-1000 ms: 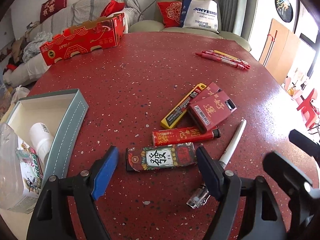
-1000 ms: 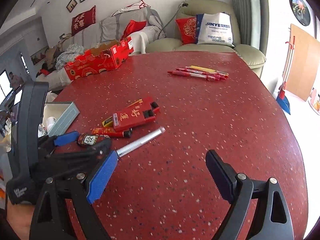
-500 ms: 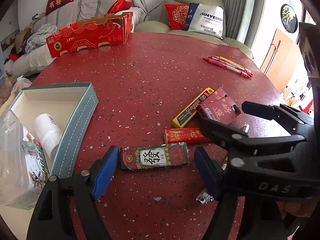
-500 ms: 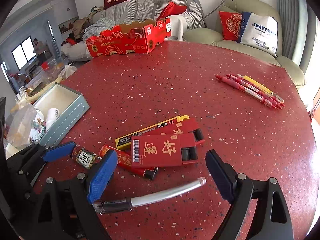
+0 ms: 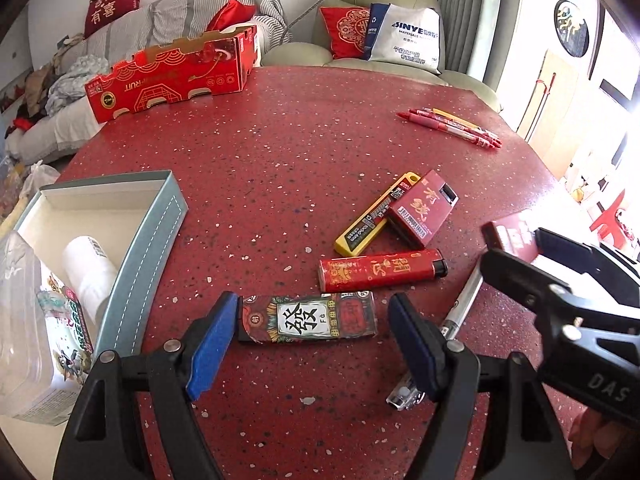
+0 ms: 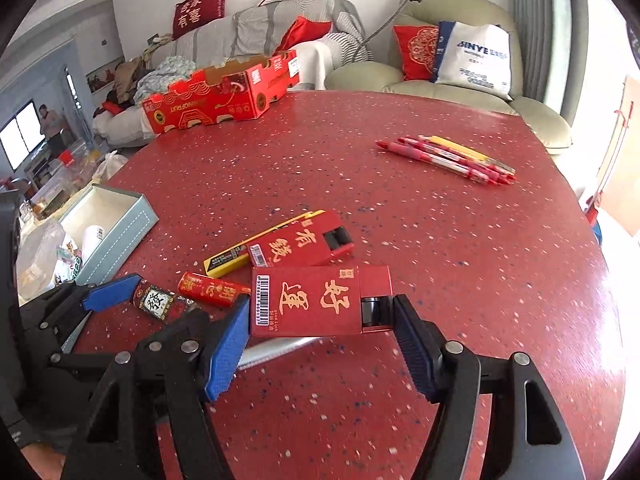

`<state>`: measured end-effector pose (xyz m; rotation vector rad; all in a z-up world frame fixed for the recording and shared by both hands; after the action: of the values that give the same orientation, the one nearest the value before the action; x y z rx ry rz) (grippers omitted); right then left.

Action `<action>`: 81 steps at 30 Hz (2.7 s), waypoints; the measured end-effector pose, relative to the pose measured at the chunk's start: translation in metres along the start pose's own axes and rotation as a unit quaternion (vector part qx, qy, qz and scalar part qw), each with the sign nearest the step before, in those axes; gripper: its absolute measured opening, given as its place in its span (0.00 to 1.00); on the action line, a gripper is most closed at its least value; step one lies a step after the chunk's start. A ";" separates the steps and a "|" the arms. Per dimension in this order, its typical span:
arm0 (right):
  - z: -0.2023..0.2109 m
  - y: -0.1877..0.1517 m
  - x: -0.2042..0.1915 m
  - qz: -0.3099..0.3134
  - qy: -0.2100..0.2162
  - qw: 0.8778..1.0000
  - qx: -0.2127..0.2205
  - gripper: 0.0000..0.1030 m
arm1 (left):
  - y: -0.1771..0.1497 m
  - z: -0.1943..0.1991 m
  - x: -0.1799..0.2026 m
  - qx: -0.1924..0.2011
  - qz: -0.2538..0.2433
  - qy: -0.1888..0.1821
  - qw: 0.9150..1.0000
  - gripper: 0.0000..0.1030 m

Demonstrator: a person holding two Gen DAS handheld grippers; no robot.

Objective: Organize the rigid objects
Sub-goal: 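Grasp the red-black card pack with the left tool while the right tool grasps the red box, then lift the card pack and red box and carry both toward the white tray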

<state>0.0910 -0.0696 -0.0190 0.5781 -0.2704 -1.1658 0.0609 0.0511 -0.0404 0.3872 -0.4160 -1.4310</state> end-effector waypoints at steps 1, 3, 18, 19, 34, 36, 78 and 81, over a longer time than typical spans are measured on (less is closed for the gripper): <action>0.006 -0.005 0.002 -0.004 -0.004 1.000 0.001 0.68 | -0.001 0.001 -0.001 0.002 0.002 0.002 1.000 0.70; 0.015 -0.019 0.004 -0.008 -0.013 1.000 -0.004 0.68 | -0.004 0.004 -0.001 0.000 0.001 0.002 1.000 0.70; 0.023 -0.074 -0.035 -0.005 -0.026 0.999 -0.041 0.68 | -0.051 0.033 -0.008 -0.002 -0.016 -0.001 1.000 0.70; 0.022 -0.075 -0.035 -0.006 -0.024 0.999 -0.043 0.68 | -0.051 0.031 -0.009 -0.005 -0.013 -0.002 1.000 0.70; 0.019 -0.074 -0.037 -0.005 -0.025 0.999 -0.044 0.69 | -0.052 0.029 0.000 -0.009 -0.020 0.001 1.000 0.70; 0.019 -0.074 -0.037 -0.005 -0.026 0.999 -0.043 0.69 | -0.052 0.029 0.000 -0.009 -0.018 -0.002 1.000 0.70; 0.018 -0.072 -0.039 -0.007 -0.037 0.998 -0.041 0.69 | -0.059 0.033 -0.006 -0.010 -0.037 -0.001 0.999 0.70; 0.018 -0.072 -0.039 -0.008 -0.036 0.998 -0.041 0.69 | -0.059 0.034 -0.006 -0.010 -0.037 -0.001 0.999 0.70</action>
<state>0.0110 -0.0585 -0.0410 0.4678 -0.2791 -1.2094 -0.0071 0.0513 -0.0406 0.3888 -0.3917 -1.5061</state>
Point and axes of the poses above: each gripper's, at about its wrist camera, not at the fingertips, and z roughly against the way its jaws point, x to its right, y to its top, the point moved 6 cm from there along -z, roughly the way its jaws point, and after that the axes turned 8 degrees about -x, right-handed, at the moved point
